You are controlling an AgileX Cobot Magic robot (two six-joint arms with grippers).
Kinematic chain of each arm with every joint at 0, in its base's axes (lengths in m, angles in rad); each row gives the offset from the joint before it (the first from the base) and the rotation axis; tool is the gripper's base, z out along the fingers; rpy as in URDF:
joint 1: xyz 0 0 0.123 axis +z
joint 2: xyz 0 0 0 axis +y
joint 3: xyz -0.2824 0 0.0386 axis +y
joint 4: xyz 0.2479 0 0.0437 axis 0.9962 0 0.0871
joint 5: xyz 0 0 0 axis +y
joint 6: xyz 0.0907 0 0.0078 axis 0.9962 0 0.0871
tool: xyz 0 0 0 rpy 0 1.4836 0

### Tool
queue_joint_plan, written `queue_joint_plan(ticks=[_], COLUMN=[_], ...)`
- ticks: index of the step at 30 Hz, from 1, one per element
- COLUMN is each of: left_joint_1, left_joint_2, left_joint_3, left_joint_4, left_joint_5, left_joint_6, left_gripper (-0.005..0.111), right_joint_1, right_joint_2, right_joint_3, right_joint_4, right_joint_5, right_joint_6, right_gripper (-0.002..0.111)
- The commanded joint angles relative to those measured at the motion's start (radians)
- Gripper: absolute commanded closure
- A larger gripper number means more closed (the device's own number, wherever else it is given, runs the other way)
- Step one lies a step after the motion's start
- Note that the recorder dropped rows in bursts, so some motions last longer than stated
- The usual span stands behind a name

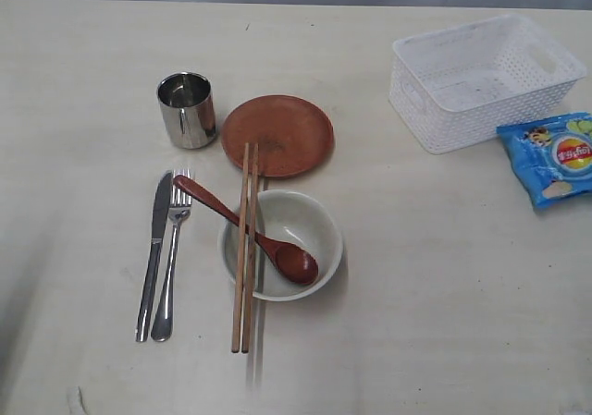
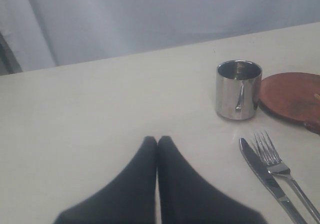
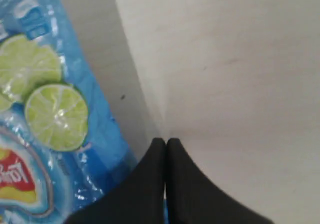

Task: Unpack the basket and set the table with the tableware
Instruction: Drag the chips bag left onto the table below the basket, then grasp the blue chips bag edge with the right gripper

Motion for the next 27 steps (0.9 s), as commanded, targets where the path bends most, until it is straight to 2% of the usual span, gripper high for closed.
queue_joint_plan(ticks=[1, 4, 12, 16, 22, 25, 27], left_joint_1=[0.002, 0.002, 0.002, 0.002, 0.002, 0.002, 0.002], left_joint_2=[-0.003, -0.003, -0.003, -0.003, -0.003, -0.003, -0.003], left_joint_3=[0.002, 0.002, 0.002, 0.002, 0.002, 0.002, 0.002], left_joint_4=[-0.009, -0.009, -0.009, -0.009, -0.009, -0.009, -0.009], left_joint_5=[-0.001, -0.001, -0.001, -0.001, -0.001, -0.001, -0.001], left_joint_6=[0.0, 0.0, 0.0, 0.0, 0.0, 0.0, 0.0], left_gripper=[0.107, 0.107, 0.107, 0.107, 0.107, 0.107, 0.107], right_joint_1=[0.049, 0.11, 0.301, 0.34, 0.341, 0.339, 0.339], right_joint_2=[-0.129, -0.188, -0.204, -0.246, -0.329, -0.334, -0.33], right_joint_3=[0.131, 0.187, 0.238, 0.238, 0.24, 0.24, 0.24], right_joint_4=[0.021, 0.06, 0.058, 0.058, -0.007, -0.039, -0.055], right_joint_5=[-0.043, -0.025, 0.213, 0.206, 0.097, 0.079, 0.041], right_joint_6=[-0.024, -0.053, -0.116, -0.117, -0.112, -0.067, -0.008], right_gripper=[0.109, 0.109, 0.109, 0.109, 0.107, 0.088, 0.067])
